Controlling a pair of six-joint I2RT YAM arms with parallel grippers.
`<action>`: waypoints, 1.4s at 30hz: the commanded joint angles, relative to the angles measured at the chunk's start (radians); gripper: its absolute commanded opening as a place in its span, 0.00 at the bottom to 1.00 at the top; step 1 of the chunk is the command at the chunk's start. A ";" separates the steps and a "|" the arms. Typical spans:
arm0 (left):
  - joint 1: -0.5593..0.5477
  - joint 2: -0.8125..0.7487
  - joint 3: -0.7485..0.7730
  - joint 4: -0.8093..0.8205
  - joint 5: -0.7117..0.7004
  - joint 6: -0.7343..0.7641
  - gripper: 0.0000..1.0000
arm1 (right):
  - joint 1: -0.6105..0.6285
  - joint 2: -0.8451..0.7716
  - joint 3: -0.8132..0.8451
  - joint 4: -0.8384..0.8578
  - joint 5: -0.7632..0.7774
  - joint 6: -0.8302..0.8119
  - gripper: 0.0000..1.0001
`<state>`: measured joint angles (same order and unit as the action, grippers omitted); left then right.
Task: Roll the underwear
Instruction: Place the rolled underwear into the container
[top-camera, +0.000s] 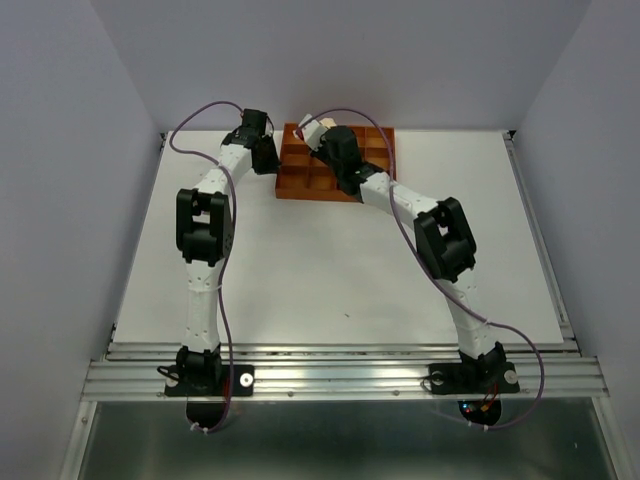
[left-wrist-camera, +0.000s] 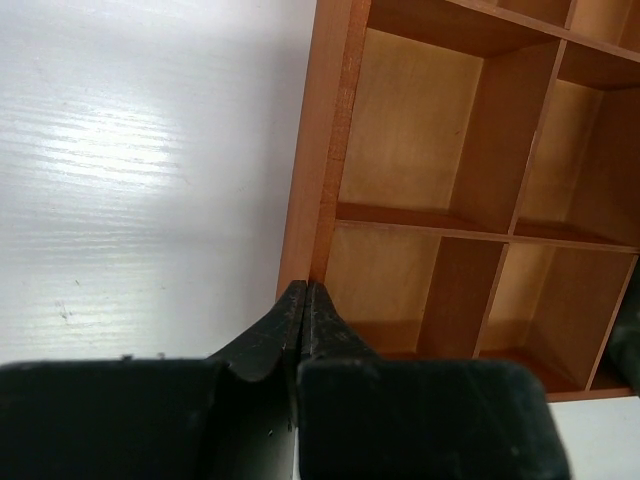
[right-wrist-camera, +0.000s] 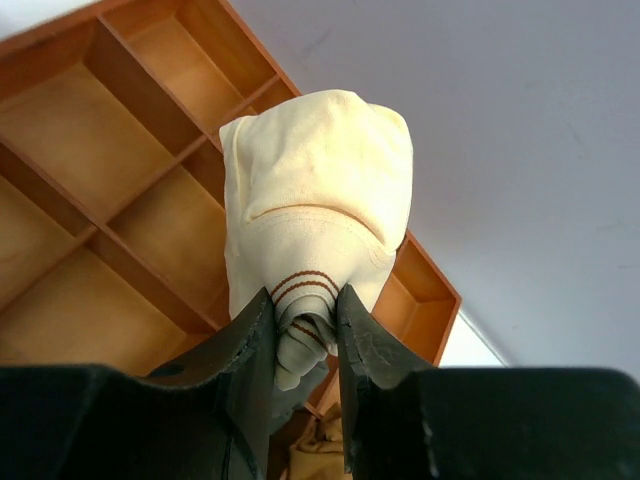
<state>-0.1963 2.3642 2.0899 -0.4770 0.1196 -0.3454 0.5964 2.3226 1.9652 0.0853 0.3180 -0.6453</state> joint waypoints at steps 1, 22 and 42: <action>-0.011 -0.003 -0.042 -0.026 -0.032 0.019 0.05 | -0.003 -0.052 -0.025 0.068 0.036 -0.112 0.01; -0.011 0.001 -0.051 -0.031 -0.046 0.003 0.05 | 0.049 -0.071 -0.221 -0.082 -0.117 0.004 0.01; -0.009 0.004 -0.047 -0.023 -0.035 0.016 0.00 | -0.024 0.184 0.211 -0.752 -0.356 0.282 0.01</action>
<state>-0.2016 2.3608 2.0804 -0.4591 0.1047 -0.3492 0.5911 2.4119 2.1212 -0.4252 0.0315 -0.4618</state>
